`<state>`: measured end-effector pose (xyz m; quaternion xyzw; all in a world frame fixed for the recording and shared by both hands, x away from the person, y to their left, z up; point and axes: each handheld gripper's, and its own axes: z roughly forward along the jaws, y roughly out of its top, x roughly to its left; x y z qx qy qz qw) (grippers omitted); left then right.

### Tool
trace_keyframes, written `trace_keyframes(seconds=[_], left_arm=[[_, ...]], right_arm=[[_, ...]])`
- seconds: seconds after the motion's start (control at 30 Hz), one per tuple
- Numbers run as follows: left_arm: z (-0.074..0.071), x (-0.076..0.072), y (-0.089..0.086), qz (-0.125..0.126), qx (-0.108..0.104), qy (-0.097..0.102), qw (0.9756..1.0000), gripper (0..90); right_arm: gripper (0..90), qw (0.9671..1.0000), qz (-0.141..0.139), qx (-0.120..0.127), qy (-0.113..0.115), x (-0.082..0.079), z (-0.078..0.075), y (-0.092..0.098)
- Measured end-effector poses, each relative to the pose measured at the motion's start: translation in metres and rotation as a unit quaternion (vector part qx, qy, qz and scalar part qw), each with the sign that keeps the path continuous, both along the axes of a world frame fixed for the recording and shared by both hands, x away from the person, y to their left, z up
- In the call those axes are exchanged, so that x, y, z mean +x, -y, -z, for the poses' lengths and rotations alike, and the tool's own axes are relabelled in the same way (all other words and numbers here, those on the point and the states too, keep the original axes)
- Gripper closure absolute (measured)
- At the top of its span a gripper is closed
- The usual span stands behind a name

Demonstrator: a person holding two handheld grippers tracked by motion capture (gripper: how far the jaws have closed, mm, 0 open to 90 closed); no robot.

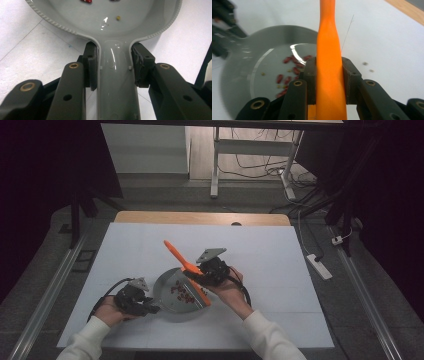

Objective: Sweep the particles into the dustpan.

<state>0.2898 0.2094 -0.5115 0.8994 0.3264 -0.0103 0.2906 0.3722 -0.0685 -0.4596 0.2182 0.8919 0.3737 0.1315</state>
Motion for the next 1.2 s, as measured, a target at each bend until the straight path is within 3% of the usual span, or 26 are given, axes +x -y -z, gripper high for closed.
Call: trace_keyframes(seconds=[0.33,0.57,0.67,0.8,1.07,1.2], left_arm=[[0.0,0.0,0.0,0.002,0.001,-0.002,1.0,62.2],[0.0,0.0,0.0,0.0,-0.002,0.0,1.0,62.2],[0.0,0.001,-0.001,0.004,0.001,-0.001,1.0,62.2],[0.0,0.0,0.0,0.0,-0.003,0.0,1.0,62.2],[0.001,0.0,0.0,0.0,-0.003,-0.001,1.0,62.2],[0.001,0.0,0.0,0.001,-0.003,-0.001,1.0,62.2]], right_arm=[[70.3,0.9992,0.039,0.006,0.0,0.02,0.003,0.017],[70.3,0.9988,0.049,-0.004,0.003,0.039,0.008,0.007],[70.3,0.999,0.043,-0.006,0.012,0.044,0.016,0.002],[70.3,0.9988,0.036,-0.027,0.016,0.044,0.025,-0.007],[70.2,0.9982,0.0,-0.052,0.03,0.033,0.028,-0.021],[70.2,0.9989,-0.008,-0.042,0.018,0.028,0.027,-0.022]])
